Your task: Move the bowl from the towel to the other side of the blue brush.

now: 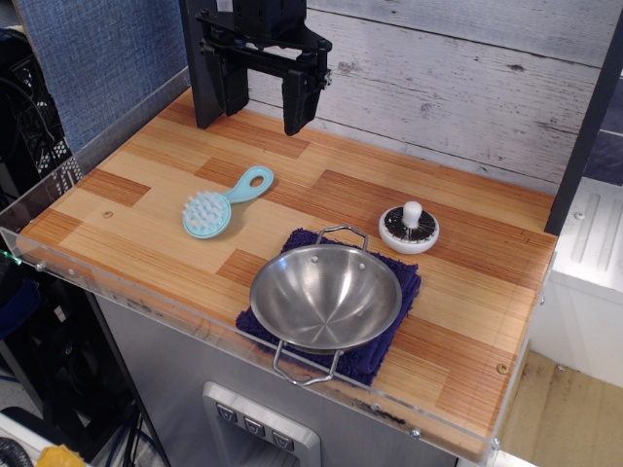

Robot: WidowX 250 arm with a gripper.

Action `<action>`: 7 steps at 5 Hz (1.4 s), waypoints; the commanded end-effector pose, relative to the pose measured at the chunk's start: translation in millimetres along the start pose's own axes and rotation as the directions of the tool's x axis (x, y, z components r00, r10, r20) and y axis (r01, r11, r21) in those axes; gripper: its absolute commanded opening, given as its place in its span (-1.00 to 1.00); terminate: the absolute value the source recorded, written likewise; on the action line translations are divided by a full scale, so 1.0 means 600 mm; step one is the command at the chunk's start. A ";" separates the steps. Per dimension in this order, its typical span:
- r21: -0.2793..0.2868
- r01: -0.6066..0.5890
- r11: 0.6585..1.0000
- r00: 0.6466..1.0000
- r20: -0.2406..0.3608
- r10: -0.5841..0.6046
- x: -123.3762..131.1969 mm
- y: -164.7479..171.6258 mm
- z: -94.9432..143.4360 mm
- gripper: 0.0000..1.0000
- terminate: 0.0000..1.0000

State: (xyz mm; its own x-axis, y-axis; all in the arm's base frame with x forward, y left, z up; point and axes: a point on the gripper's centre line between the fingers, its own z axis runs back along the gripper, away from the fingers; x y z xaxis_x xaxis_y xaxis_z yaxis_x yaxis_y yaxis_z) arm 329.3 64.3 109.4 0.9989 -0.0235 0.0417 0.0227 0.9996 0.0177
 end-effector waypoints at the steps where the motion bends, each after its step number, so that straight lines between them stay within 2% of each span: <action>1: 0.000 0.000 1.000 1.000 0.000 0.000 0.000 0.000 0.000 1.00 -1.00; 2: -0.026 0.025 0.999 1.000 0.002 -0.025 -0.016 -0.019 0.002 1.00 -1.00; 3: -0.073 0.114 0.991 0.993 -0.019 -0.115 -0.043 -0.071 -0.005 1.00 -1.00; 4: -0.080 0.175 0.981 0.984 -0.026 -0.177 -0.077 -0.121 -0.008 1.00 -1.00; 5: -0.095 0.234 0.968 0.972 0.008 -0.234 -0.126 -0.175 -0.002 1.00 -1.00; 6: -0.075 0.289 0.954 0.957 0.014 -0.289 -0.155 -0.217 -0.019 1.00 -1.00; 7: -0.053 0.316 0.947 0.948 -0.015 -0.318 -0.170 -0.240 -0.047 1.00 -1.00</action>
State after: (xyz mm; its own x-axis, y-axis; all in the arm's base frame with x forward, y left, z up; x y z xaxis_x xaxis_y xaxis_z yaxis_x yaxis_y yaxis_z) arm 225.6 -77.9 67.5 0.9422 -0.3349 -0.0098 0.3345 0.9420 -0.0274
